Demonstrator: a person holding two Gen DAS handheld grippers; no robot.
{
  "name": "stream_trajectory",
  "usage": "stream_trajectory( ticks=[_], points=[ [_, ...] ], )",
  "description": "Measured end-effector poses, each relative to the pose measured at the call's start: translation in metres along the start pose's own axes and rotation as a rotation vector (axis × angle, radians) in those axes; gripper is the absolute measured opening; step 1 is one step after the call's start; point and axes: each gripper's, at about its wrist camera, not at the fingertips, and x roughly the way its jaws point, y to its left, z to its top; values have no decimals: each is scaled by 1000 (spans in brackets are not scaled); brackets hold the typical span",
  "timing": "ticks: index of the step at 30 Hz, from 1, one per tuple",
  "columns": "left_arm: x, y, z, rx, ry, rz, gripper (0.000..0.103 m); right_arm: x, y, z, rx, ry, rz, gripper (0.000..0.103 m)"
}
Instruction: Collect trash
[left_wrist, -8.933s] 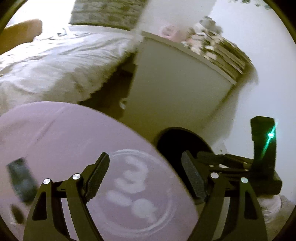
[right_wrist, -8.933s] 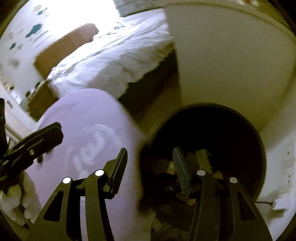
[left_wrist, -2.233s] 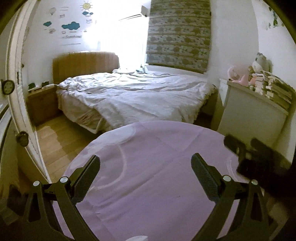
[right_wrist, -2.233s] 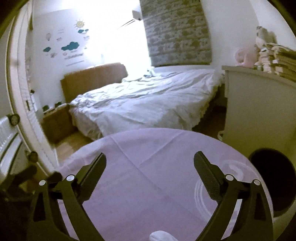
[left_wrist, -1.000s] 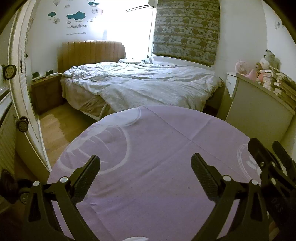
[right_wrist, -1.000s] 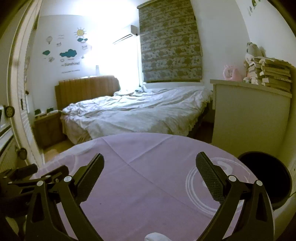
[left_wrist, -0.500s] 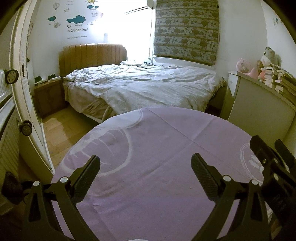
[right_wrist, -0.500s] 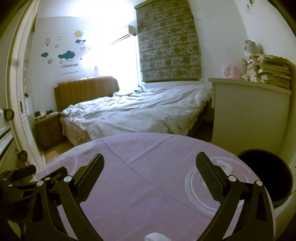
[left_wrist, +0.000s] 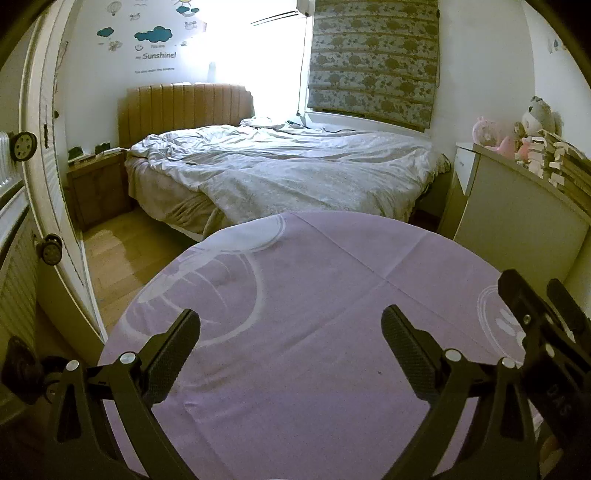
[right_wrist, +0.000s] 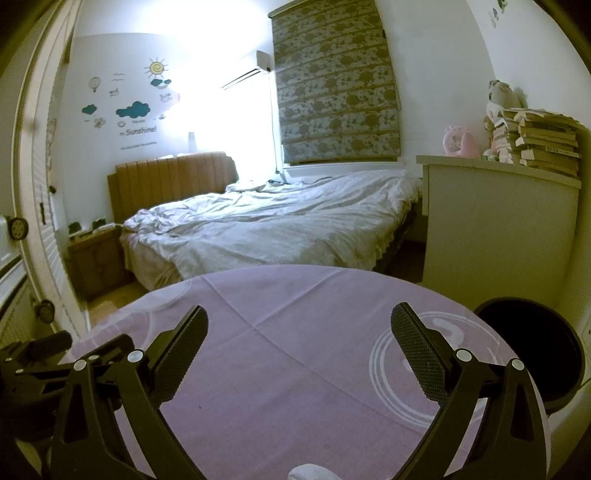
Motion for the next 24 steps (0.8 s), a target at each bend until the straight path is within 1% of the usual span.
stream_trajectory(
  ticks=[24],
  points=[
    [-3, -6, -3, -11, -8, 8, 98, 0, 0, 0, 0, -1, 0, 98]
  ],
)
